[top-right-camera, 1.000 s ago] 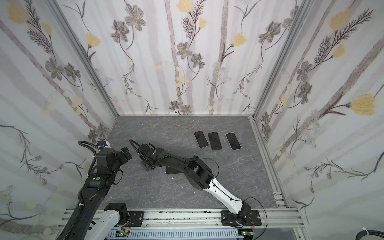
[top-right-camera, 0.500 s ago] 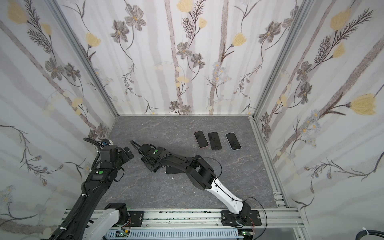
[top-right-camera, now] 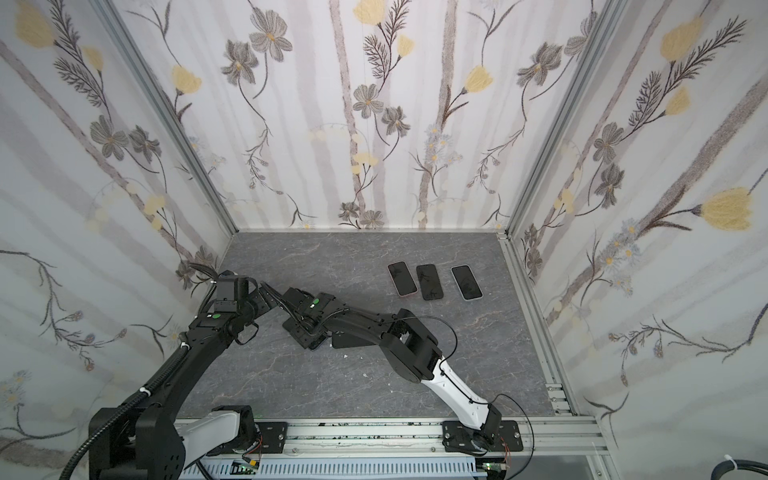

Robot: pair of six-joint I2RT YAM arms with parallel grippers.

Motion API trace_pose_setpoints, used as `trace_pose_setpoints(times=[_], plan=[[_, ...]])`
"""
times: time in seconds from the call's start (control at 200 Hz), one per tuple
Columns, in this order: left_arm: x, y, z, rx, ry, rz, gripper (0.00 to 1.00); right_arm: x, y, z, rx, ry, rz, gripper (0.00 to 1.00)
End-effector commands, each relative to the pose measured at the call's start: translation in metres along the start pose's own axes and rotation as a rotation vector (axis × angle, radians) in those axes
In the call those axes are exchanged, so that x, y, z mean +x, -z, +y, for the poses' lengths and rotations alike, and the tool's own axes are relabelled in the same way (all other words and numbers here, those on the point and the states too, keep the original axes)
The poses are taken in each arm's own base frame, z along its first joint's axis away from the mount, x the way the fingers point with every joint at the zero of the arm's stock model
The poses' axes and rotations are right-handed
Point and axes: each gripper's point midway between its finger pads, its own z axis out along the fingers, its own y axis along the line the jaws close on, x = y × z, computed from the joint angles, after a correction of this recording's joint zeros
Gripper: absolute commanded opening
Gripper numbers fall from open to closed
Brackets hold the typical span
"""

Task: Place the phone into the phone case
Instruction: 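Lift the blue-edged phone with the right gripper toward the left gripper, then raise the blue-edged phone upright while the left gripper grasps its edge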

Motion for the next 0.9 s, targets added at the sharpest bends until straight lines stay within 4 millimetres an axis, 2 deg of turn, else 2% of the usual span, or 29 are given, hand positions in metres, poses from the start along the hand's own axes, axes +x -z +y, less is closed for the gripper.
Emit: trace_pose_setpoints(times=[0.0,0.185,0.405,0.534,0.744,0.894], plan=[[-0.007,0.001,-0.010,0.041,0.037,-0.008,0.93,-0.009,0.012,0.000,0.000,0.016,-0.050,0.35],[-0.009,0.009,-0.022,0.091,0.028,0.018,0.93,-0.013,0.034,-0.003,-0.012,-0.004,-0.117,0.35],[-0.007,0.034,-0.052,0.245,0.004,0.101,0.93,-0.023,0.082,-0.009,-0.058,-0.007,-0.230,0.35],[-0.002,0.051,-0.076,0.377,-0.006,0.163,0.91,-0.023,0.111,-0.022,-0.062,0.002,-0.283,0.35],[0.024,0.070,-0.111,0.588,-0.041,0.308,0.88,-0.013,0.144,-0.036,-0.066,0.050,-0.336,0.35],[0.048,0.074,-0.128,0.662,-0.059,0.407,0.83,-0.013,0.167,-0.033,-0.076,0.103,-0.397,0.35]])
